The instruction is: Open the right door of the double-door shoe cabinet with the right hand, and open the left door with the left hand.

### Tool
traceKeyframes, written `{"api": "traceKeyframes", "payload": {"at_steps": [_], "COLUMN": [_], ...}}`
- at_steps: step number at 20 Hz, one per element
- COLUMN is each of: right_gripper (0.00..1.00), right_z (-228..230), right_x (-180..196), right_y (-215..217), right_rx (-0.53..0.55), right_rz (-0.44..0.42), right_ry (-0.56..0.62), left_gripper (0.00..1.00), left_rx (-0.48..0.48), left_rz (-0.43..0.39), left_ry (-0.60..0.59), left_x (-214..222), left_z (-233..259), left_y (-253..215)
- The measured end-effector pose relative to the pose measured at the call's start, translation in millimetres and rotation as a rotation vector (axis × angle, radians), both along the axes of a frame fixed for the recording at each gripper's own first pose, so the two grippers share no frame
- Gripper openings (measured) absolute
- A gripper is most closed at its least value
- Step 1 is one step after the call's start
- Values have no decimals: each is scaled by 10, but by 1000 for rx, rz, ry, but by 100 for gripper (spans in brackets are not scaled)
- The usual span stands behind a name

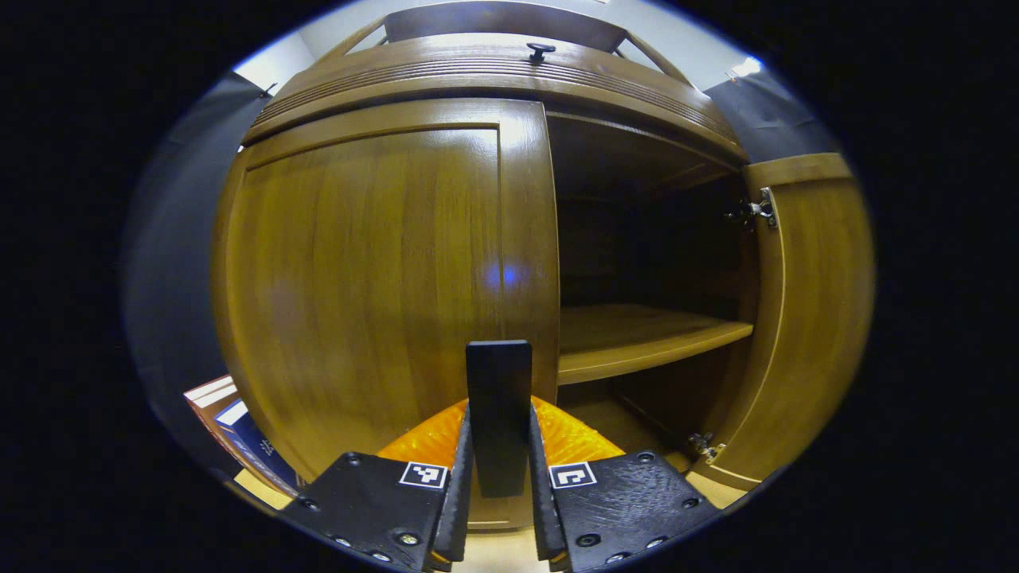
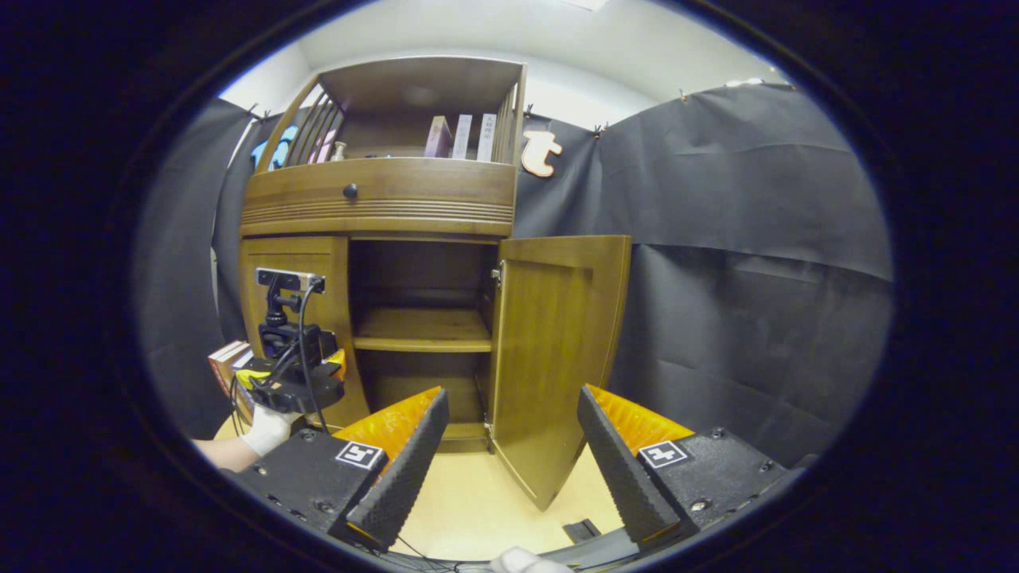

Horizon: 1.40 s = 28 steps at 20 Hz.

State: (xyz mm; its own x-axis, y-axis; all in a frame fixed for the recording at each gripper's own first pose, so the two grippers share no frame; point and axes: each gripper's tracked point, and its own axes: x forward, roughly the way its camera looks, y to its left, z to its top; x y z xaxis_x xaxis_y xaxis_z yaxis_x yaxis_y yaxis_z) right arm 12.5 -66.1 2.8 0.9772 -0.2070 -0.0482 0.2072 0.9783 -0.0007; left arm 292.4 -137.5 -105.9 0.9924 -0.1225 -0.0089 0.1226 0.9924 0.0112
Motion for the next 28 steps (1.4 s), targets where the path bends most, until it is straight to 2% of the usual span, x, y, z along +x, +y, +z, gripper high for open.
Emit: {"api": "traceKeyframes", "payload": {"at_steps": [2,3,4,7,17,23,28], "right_gripper": [100,100,100,100,100,100,100], "right_z": [-37,-48,-63,-75,-239,-275,-333], "right_x": [-27,-42,-55,-112,-153,-127,-64], "right_y": [42,56,69,142,367,433,528], "right_rx": [-2,-3,-1,-3,17,33,43], "right_rz": [8,9,13,29,122,161,193], "right_ry": [11,15,20,24,59,64,80], "left_gripper": [32,27,27,19,19,19,19], "left_rx": [18,8,-20,-56,-84,-114,-121], "left_rz": [10,6,-10,-65,-150,-152,-118], "left_ry": [-3,5,15,36,63,82,81], "left_x": [7,2,-22,-147,-871,-1242,-1500], "left_z": [-11,-11,-10,-37,-66,-82,-98], "left_y": [28,31,37,34,261,498,738]}}
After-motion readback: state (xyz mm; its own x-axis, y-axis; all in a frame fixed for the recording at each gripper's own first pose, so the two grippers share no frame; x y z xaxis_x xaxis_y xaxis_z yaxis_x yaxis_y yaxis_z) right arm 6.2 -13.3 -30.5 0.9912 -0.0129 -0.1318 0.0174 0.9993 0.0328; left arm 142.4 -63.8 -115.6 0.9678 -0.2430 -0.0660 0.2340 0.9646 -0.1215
